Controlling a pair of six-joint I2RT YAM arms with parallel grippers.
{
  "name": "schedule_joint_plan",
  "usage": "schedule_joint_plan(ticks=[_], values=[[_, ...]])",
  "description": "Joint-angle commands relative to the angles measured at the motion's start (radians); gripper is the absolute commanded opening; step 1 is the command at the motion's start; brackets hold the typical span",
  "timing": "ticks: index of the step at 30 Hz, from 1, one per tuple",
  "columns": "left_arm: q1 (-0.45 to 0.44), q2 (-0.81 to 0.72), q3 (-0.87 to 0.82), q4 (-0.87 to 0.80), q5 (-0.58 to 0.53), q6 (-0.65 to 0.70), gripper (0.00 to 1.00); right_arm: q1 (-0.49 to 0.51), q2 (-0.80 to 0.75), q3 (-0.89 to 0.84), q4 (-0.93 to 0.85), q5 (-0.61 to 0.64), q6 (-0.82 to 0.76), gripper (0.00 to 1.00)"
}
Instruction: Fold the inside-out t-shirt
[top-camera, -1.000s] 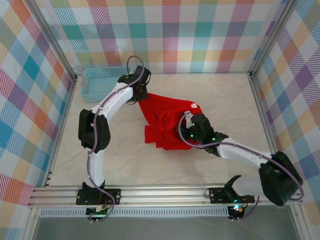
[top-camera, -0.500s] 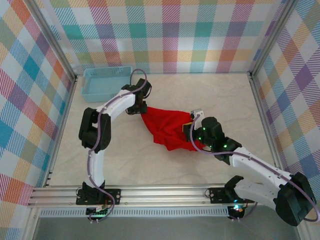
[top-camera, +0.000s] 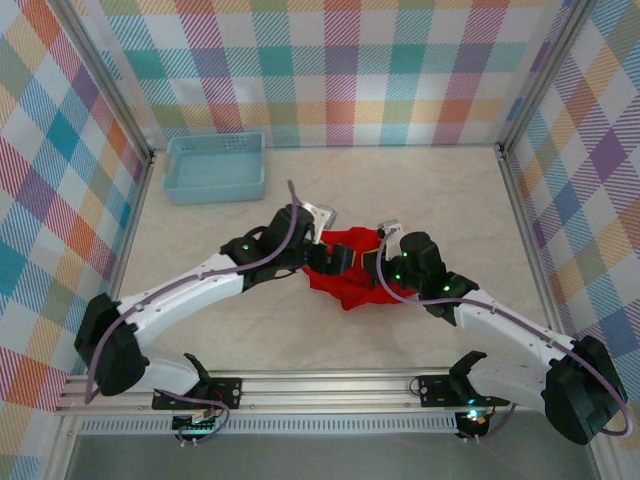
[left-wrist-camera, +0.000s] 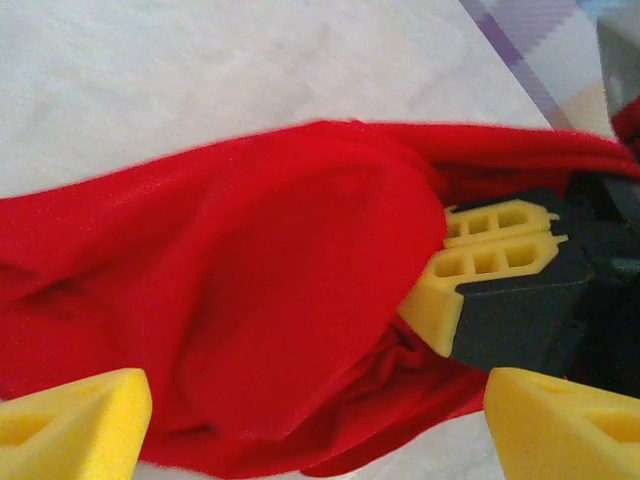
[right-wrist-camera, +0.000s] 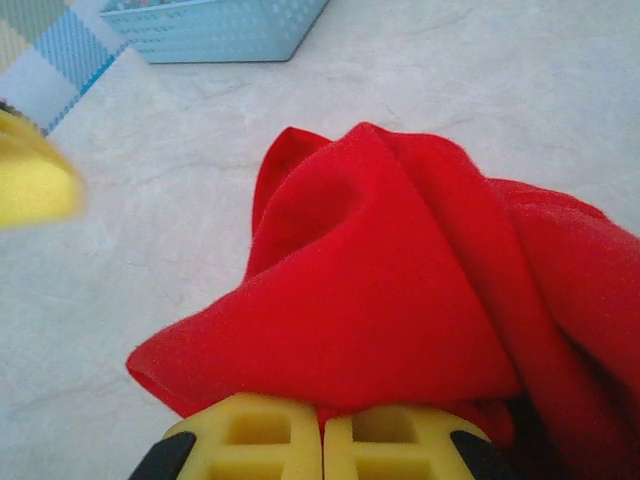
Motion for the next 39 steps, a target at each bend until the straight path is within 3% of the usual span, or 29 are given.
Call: schedule_joint_plan(ticks=[1,6,10,14,21,25,30,34,39], values=[[-0.020,0.076,0.011,0.110,0.070,0.035,0.84,0.008,-0.035,0.025,0.049,-0.085,0.004,0.00],[-0.015,0.168,0.083,0.071,-0.032,0.033,0.63,0.015,-0.096,-0.002,0.056,-0.124,-0.004,0.00],[0.011,0.175,0.114,0.054,-0.082,0.011,0.25,0.014,-0.160,-0.011,0.011,-0.092,-0.033,0.00],[0.080,0.140,0.123,0.054,-0.109,-0.035,0.02,0.014,-0.212,-0.019,-0.033,-0.048,-0.060,0.00],[0.290,0.058,0.113,0.007,-0.085,-0.150,0.00,0.002,-0.257,-0.053,-0.098,0.032,-0.042,0.00],[0.318,0.081,0.109,-0.079,-0.054,-0.113,0.00,0.000,-0.227,-0.101,-0.072,0.001,-0.004,0.00],[0.318,0.109,0.046,-0.057,-0.002,-0.130,0.00,-0.001,-0.133,-0.119,-0.024,-0.043,0.026,0.16],[0.317,0.141,0.024,-0.044,0.032,-0.136,0.00,-0.001,-0.029,-0.085,-0.046,-0.047,0.031,0.37],[0.317,0.149,0.013,-0.047,0.025,-0.130,0.00,-0.001,0.033,-0.065,-0.076,-0.045,0.044,0.45]])
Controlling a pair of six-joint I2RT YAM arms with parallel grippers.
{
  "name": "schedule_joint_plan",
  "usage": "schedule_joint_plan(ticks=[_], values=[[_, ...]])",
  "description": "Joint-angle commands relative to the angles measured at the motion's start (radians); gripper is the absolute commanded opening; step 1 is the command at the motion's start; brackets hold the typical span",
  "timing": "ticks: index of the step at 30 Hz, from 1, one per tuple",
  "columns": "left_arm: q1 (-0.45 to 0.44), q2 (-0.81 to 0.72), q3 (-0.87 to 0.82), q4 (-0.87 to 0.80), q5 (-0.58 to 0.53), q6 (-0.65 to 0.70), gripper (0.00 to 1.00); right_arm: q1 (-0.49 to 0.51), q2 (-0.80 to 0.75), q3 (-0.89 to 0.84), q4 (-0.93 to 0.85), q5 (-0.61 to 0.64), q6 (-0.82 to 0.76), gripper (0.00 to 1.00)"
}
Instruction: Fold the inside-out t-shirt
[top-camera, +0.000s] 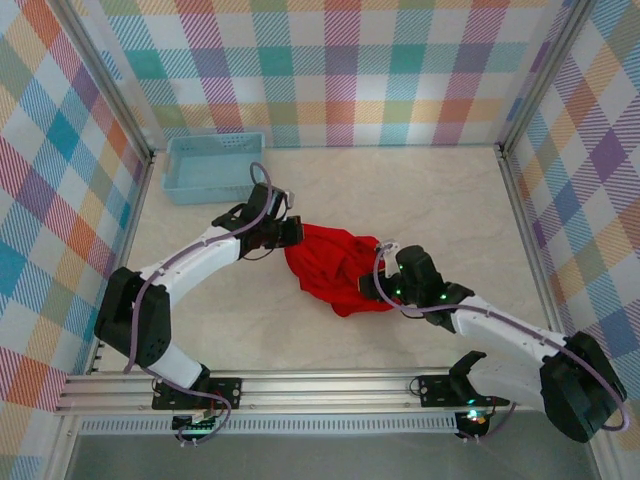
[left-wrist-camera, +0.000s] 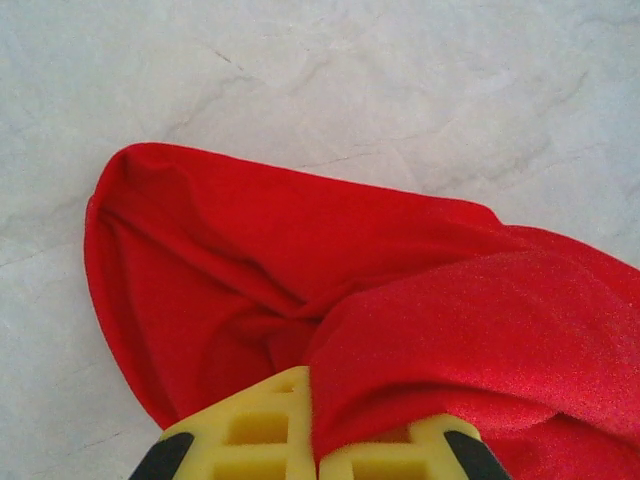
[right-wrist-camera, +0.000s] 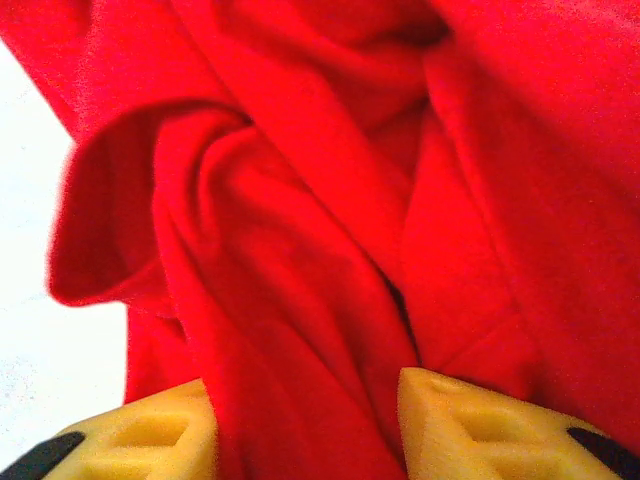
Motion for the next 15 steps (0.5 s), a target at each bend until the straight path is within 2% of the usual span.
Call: schedule_joint_plan(ticks=[1,5,6,9,10,15], values=[[0.002,0.000,-0.007,0.016,-0.013,-0.007,0.00,-0.006,0.011,0.038,-0.021,-0.022,0.018,0.45],[0.002,0.009,0.005,0.016,0.015,-0.009,0.00,-0.005,0.020,0.071,-0.024,-0.045,0.026,0.46],[0.002,0.011,0.009,0.014,0.017,-0.010,0.00,-0.006,0.029,0.087,-0.029,-0.045,0.022,0.40],[0.005,0.010,0.040,-0.017,-0.019,-0.009,0.00,-0.007,0.046,0.154,-0.091,-0.037,-0.004,0.08],[0.012,0.008,0.056,-0.039,-0.035,-0.009,0.00,-0.006,0.032,0.174,-0.122,-0.029,-0.018,0.00],[0.127,-0.036,0.115,-0.108,-0.047,-0.052,0.00,-0.036,-0.215,0.214,-0.286,0.162,-0.048,0.00]])
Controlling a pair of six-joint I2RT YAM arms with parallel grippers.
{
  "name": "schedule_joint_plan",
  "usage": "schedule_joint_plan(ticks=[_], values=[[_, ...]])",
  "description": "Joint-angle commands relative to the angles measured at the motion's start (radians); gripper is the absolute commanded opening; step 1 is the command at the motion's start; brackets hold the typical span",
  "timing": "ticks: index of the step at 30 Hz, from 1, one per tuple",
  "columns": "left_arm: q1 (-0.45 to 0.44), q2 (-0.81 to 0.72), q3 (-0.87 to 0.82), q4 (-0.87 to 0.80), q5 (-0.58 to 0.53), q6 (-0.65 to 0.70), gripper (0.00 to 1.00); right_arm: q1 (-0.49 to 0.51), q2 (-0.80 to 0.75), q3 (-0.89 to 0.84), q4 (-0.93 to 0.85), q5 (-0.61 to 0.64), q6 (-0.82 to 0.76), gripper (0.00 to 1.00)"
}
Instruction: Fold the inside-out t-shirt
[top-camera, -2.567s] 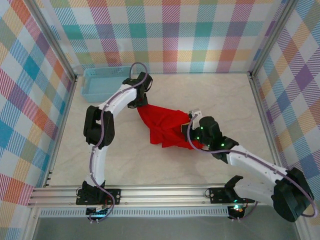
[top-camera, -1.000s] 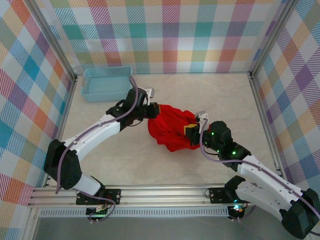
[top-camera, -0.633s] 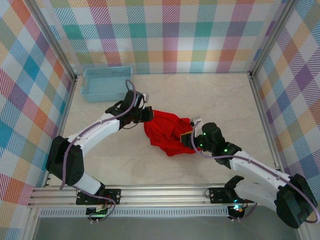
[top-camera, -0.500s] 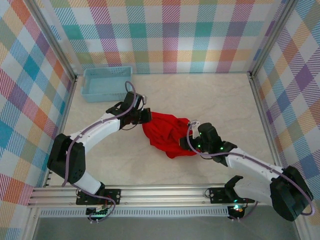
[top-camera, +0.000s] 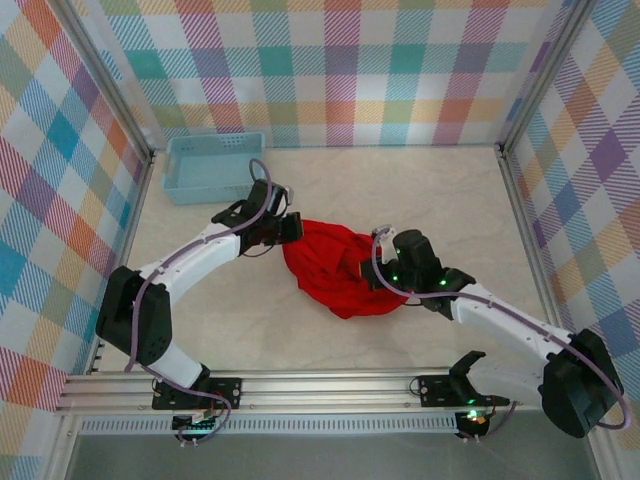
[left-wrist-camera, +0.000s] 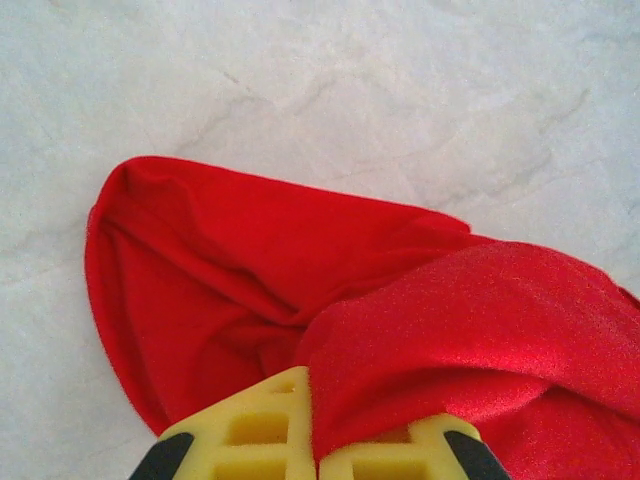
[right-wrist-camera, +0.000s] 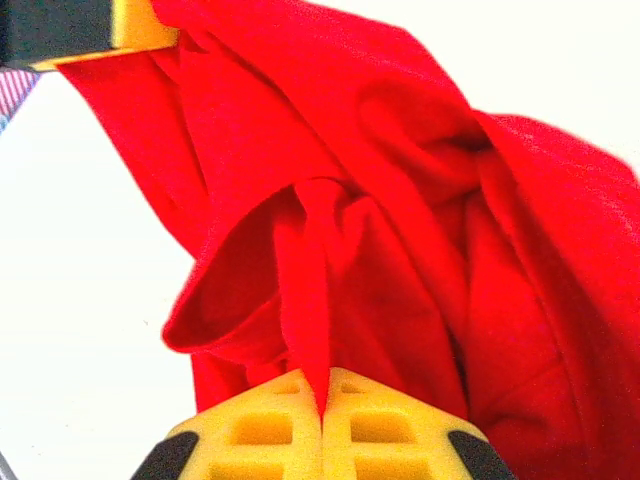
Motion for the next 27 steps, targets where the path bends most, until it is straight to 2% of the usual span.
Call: schedule_joint_plan(ticks=[1,4,7,9,12,14,15,17,18,20,22,25,27], values=[[0.132,-0.057,0.075,-0.086,-0.028,-0.057,0.00,-0.066,-0.269,0.058,-0.210,0.182,-0.031,0.00],[0.211,-0.098,0.092,-0.107,-0.020,-0.089,0.00,-0.162,-0.410,0.071,-0.279,0.177,-0.007,0.00],[0.266,-0.135,0.071,-0.104,-0.031,-0.128,0.00,-0.202,-0.495,0.051,-0.313,0.196,0.050,0.00],[0.276,-0.136,0.048,-0.101,-0.028,-0.129,0.00,-0.202,-0.504,0.011,-0.317,0.191,0.094,0.00],[0.269,-0.092,0.016,-0.073,0.085,-0.110,0.00,-0.202,-0.467,-0.088,-0.280,0.139,0.170,0.00],[0.235,-0.068,0.004,-0.075,0.110,-0.088,0.00,-0.203,-0.436,-0.158,-0.239,0.107,0.215,0.00],[0.206,-0.061,-0.002,-0.079,0.104,-0.068,0.00,-0.203,-0.422,-0.189,-0.223,0.099,0.233,0.05],[0.151,-0.047,-0.016,-0.082,0.101,-0.044,0.00,-0.202,-0.398,-0.214,-0.218,0.111,0.258,0.36],[0.128,-0.039,-0.026,-0.074,0.110,-0.038,0.00,-0.203,-0.384,-0.208,-0.228,0.123,0.255,0.47],[0.099,-0.028,-0.052,-0.063,0.108,-0.036,0.00,-0.202,-0.351,-0.161,-0.246,0.128,0.213,0.62],[0.091,-0.033,-0.076,-0.044,0.102,-0.037,0.00,-0.201,-0.296,-0.096,-0.268,0.116,0.171,0.70],[0.090,-0.045,-0.100,-0.019,0.096,-0.047,0.00,-0.187,-0.169,0.009,-0.284,0.077,0.122,0.75],[0.088,-0.056,-0.107,-0.008,0.105,-0.053,0.00,-0.138,-0.077,0.068,-0.282,0.083,0.098,0.79]])
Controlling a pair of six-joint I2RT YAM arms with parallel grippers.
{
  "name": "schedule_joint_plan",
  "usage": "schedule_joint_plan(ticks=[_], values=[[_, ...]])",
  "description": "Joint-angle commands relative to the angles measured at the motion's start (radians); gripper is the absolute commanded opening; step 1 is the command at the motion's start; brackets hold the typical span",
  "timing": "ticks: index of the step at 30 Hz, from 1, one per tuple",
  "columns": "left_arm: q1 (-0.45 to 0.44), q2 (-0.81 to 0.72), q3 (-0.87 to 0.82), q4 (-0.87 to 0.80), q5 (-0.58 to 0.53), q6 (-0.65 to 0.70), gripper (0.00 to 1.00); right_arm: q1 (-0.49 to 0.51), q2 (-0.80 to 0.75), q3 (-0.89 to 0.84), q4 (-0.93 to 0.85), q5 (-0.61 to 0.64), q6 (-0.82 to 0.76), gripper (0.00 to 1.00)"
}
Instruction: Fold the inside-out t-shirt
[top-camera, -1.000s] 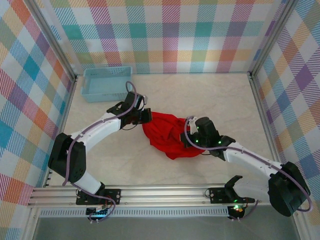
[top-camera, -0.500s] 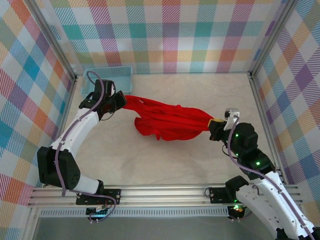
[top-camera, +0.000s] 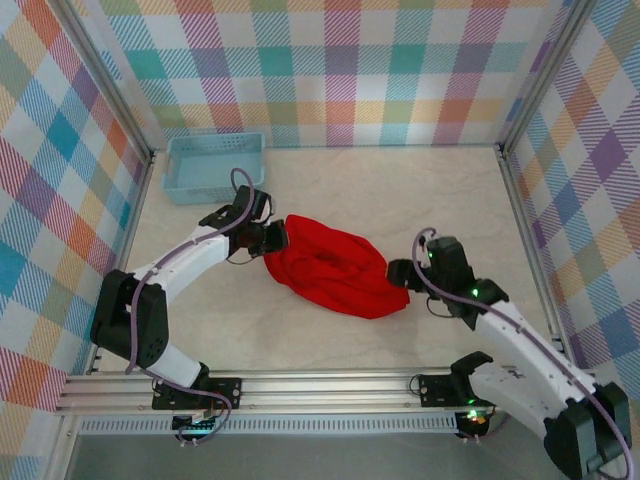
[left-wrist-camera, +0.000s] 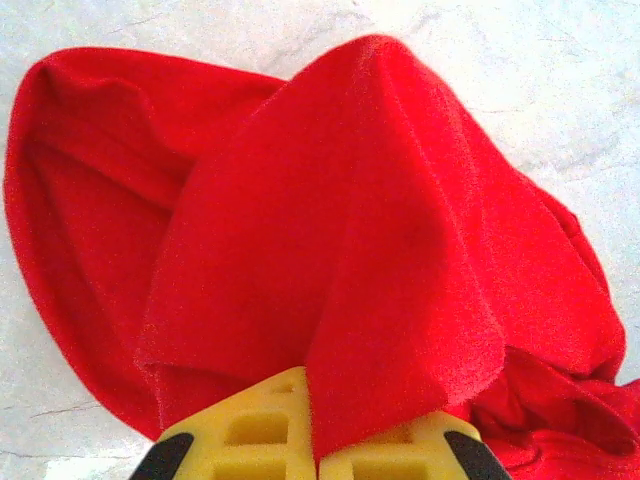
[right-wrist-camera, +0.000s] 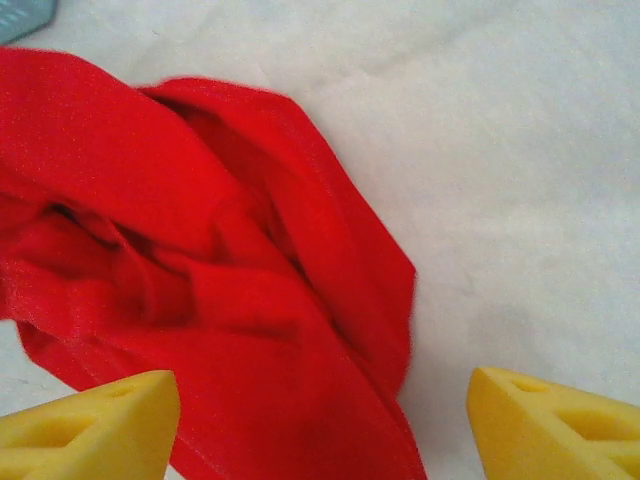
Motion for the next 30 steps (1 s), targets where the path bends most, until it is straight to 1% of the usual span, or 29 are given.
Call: schedule_joint_plan(ticks=[1,4,8,10,12,13,14,16,18,19,20,21,23,25,26,28,30], values=[[-0.001,-0.035,-0.015,0.056,0.013,0.006,0.00,0.074,0.126,0.103,0.010,-0.013,-0.070,0.80],[-0.008,-0.053,-0.017,0.055,0.006,0.002,0.00,0.154,0.259,0.182,0.014,-0.010,-0.100,0.82],[-0.009,-0.068,-0.010,0.036,0.004,0.011,0.00,0.218,0.418,0.264,0.000,-0.004,-0.097,0.82],[-0.009,-0.074,-0.008,0.030,0.005,0.015,0.00,0.234,0.486,0.292,-0.007,0.003,-0.091,0.80],[-0.009,-0.084,-0.006,0.026,0.008,0.015,0.00,0.240,0.544,0.318,-0.015,-0.010,-0.097,0.75],[-0.009,-0.090,-0.006,0.027,0.008,0.015,0.00,0.242,0.572,0.336,-0.028,-0.019,-0.104,0.70],[-0.009,-0.094,-0.004,0.024,0.009,0.013,0.00,0.243,0.589,0.353,-0.045,-0.017,-0.109,0.63],[-0.009,-0.109,-0.002,0.024,0.005,0.012,0.00,0.242,0.601,0.375,-0.075,0.019,-0.120,0.39],[-0.009,-0.118,0.011,0.016,-0.003,0.011,0.00,0.243,0.570,0.380,-0.097,0.078,-0.133,0.18],[-0.009,-0.121,0.026,0.003,-0.012,0.010,0.00,0.243,0.539,0.388,-0.117,0.106,-0.144,0.10],[-0.008,-0.125,0.043,-0.011,-0.025,0.013,0.00,0.243,0.506,0.395,-0.136,0.130,-0.156,0.04],[-0.005,-0.132,0.067,-0.030,-0.040,0.014,0.00,0.243,0.459,0.406,-0.160,0.162,-0.170,0.00],[0.008,-0.154,0.116,-0.061,-0.054,0.019,0.00,0.243,0.342,0.424,-0.196,0.229,-0.200,0.00],[0.028,-0.194,0.169,-0.082,-0.062,0.010,0.00,0.239,0.191,0.441,-0.215,0.291,-0.231,0.00],[0.035,-0.218,0.188,-0.085,-0.064,0.004,0.00,0.231,0.126,0.447,-0.220,0.305,-0.238,0.00],[0.040,-0.279,0.202,-0.063,-0.060,-0.016,0.00,0.200,-0.003,0.463,-0.228,0.295,-0.243,0.00],[0.040,-0.320,0.182,-0.010,-0.018,-0.045,0.00,0.178,-0.071,0.475,-0.240,0.272,-0.243,0.00]])
